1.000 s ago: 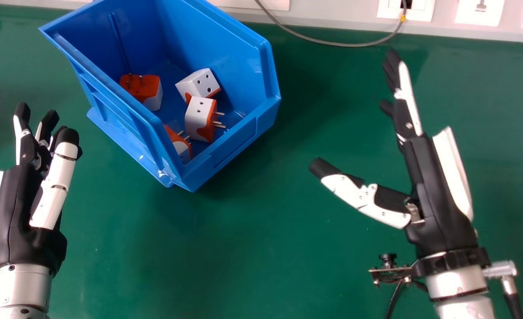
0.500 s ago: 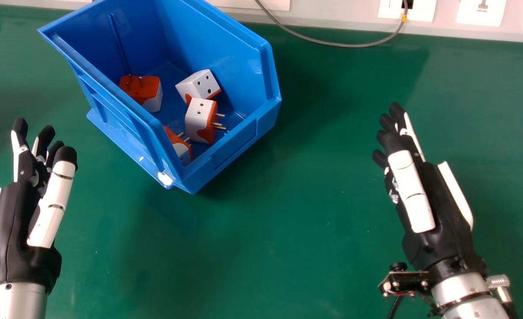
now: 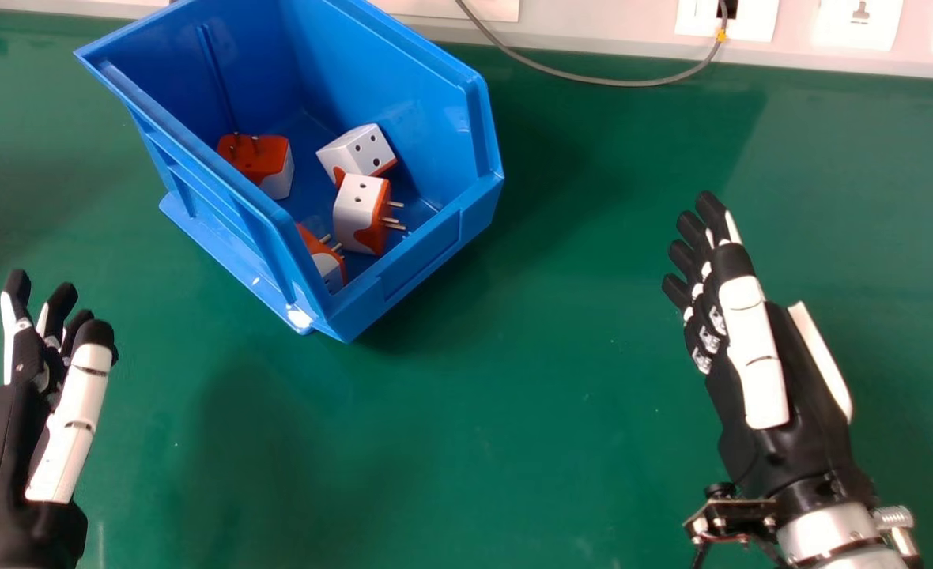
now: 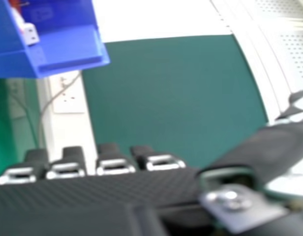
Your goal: Pick all objects and put in blue box
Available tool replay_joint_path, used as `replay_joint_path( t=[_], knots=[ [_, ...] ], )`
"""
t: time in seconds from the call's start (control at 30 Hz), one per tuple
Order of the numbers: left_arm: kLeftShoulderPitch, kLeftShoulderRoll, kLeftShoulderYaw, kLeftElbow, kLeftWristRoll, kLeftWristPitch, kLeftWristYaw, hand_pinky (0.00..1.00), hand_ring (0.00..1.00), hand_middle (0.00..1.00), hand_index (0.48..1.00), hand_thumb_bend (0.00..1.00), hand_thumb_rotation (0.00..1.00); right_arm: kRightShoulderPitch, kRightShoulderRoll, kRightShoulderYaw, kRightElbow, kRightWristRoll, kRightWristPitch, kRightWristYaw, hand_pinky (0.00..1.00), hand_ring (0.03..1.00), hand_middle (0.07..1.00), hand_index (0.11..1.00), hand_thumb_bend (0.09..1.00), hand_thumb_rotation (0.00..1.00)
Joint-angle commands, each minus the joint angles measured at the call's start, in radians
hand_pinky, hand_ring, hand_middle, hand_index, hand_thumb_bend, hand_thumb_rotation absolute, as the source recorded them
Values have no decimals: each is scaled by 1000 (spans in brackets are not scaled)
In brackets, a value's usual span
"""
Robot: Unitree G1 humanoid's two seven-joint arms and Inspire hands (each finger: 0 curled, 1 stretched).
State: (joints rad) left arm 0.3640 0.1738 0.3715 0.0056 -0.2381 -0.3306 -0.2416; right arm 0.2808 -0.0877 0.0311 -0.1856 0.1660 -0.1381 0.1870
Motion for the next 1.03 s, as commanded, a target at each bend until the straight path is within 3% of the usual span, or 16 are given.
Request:
replay_joint_path(
  t=[0.0, 0.1, 0.23, 0.3, 0.4, 0.5, 0.67, 0.77, 0.9, 0.93, 1.0],
  knots=[
    [4, -7, 8, 2, -25, -45, -14, 930, 981, 996, 997, 309, 705, 1, -12, -21, -37, 1, -21, 4, 1000, 1000, 1000, 1000, 351, 998],
    [10, -18, 1, -2, -30, -51, -15, 944, 985, 997, 998, 321, 716, 4, -25, -36, -52, -8, -16, 5, 1000, 1000, 1000, 1000, 343, 999],
    [16, -17, -10, -12, -14, -40, -11, 965, 991, 998, 999, 343, 721, 2, -33, -47, -37, -35, -46, 5, 1000, 1000, 1000, 1000, 335, 999],
    [12, -10, -11, 2, -5, -47, -13, 972, 993, 999, 999, 345, 721, -2, -36, -50, -18, -45, -68, 7, 1000, 1000, 1000, 1000, 332, 1000],
    [5, -1, -10, 29, 18, -68, -10, 981, 995, 999, 1000, 345, 722, -7, -44, -60, 8, -51, -98, 15, 999, 1000, 1000, 1000, 327, 1000],
    [-4, 4, -11, 48, 31, -75, -9, 975, 995, 997, 997, 370, 720, -7, -48, -67, 21, -53, -115, 23, 998, 1000, 1000, 1000, 324, 1000],
    [8, -3, -28, 0, 53, -63, 6, 947, 985, 985, 983, 457, 678, -6, -56, -78, 32, -51, -123, 36, 997, 1000, 1000, 1000, 321, 1000],
    [5, 2, -34, -3, 65, -65, 13, 933, 978, 979, 977, 504, 662, -9, -60, -81, 37, -55, -119, 41, 997, 1000, 1000, 1000, 321, 1000],
    [-4, 6, -40, -20, 79, -51, 24, 921, 966, 966, 971, 539, 645, -22, -71, -83, 44, -59, -104, 46, 997, 1000, 1000, 1000, 321, 1000],
    [-6, 10, -40, -22, 77, -51, 22, 915, 959, 959, 969, 538, 628, -24, -74, -83, 44, -60, -100, 48, 997, 1000, 1000, 1000, 322, 1000],
    [-15, 20, -37, -25, 58, -47, 9, 913, 956, 957, 968, 536, 621, -29, -85, -82, 43, -63, -87, 54, 997, 1000, 1000, 1000, 322, 1000]
  ],
)
